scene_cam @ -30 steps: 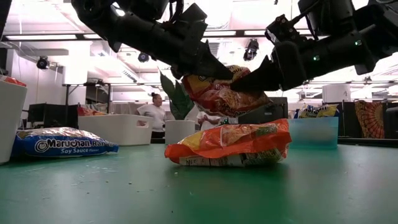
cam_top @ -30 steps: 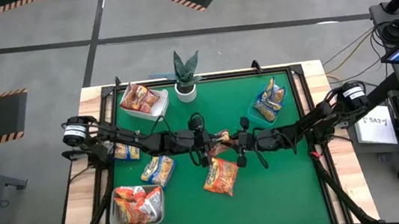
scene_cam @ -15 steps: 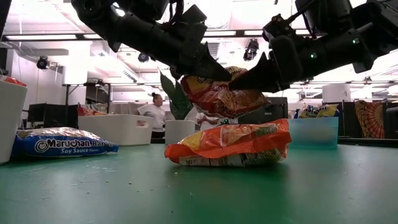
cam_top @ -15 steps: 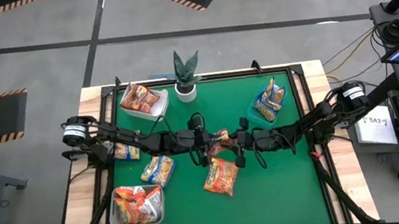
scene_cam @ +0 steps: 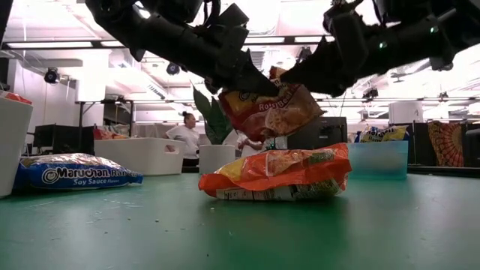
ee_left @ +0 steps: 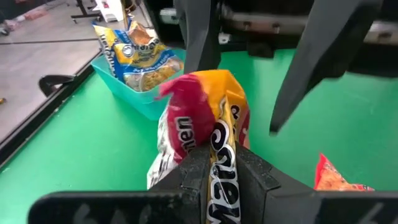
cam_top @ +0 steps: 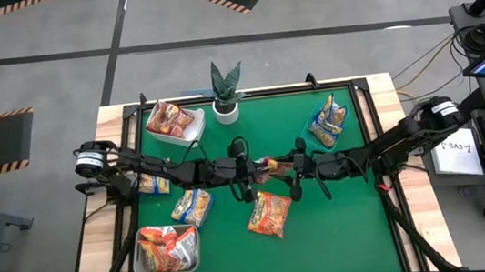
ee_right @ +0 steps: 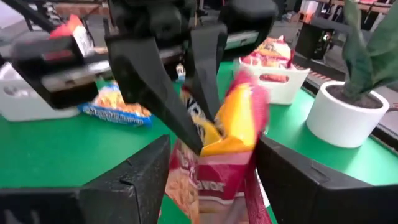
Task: Sort Maruchan noodles
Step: Put the red noodle pack into the white bin
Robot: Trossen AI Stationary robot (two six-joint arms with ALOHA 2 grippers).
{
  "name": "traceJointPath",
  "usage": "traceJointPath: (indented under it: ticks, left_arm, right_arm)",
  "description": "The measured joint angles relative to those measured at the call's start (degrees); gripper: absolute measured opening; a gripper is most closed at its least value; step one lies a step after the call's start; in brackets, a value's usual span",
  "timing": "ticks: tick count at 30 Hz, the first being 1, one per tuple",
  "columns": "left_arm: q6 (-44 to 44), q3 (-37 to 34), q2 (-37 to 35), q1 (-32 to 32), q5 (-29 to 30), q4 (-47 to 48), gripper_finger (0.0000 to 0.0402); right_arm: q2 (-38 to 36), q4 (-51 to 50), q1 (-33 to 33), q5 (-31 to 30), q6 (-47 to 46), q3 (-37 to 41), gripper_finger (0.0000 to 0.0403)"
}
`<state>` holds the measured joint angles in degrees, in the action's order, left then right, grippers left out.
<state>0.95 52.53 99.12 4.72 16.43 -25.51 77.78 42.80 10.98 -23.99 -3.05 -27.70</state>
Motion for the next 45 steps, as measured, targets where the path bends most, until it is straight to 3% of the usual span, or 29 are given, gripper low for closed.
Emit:
traceJointPath:
  ticks: [10,19,26,34,45]
  left_arm:
    - [1.44,-0.07,-5.46,0.22,3.80,4.74,0.0037]
    - [1.50,-0.09,-13.59,0.25,8.66,18.47,0.0037]
    - [-0.01,-0.09,-21.04,0.25,16.52,32.80,0.0037]
    - [-3.88,-0.09,-26.65,-0.69,31.74,50.16,0.0037]
    - [-6.78,-0.09,-27.99,-9.76,32.58,59.99,0.0037]
  right_arm:
    - [-9.85,-7.04,0.00,-0.02,-1.28,0.00,0.0226]
    - [-12.08,-9.60,0.00,-0.04,-1.44,0.02,0.0224]
    - [-12.06,-9.64,0.00,-0.07,-0.48,0.04,0.0224]
    - [-12.06,-9.59,-0.15,-0.28,0.13,0.06,0.0224]
    - [-12.04,-9.57,-0.15,-0.68,0.11,0.11,0.0224]
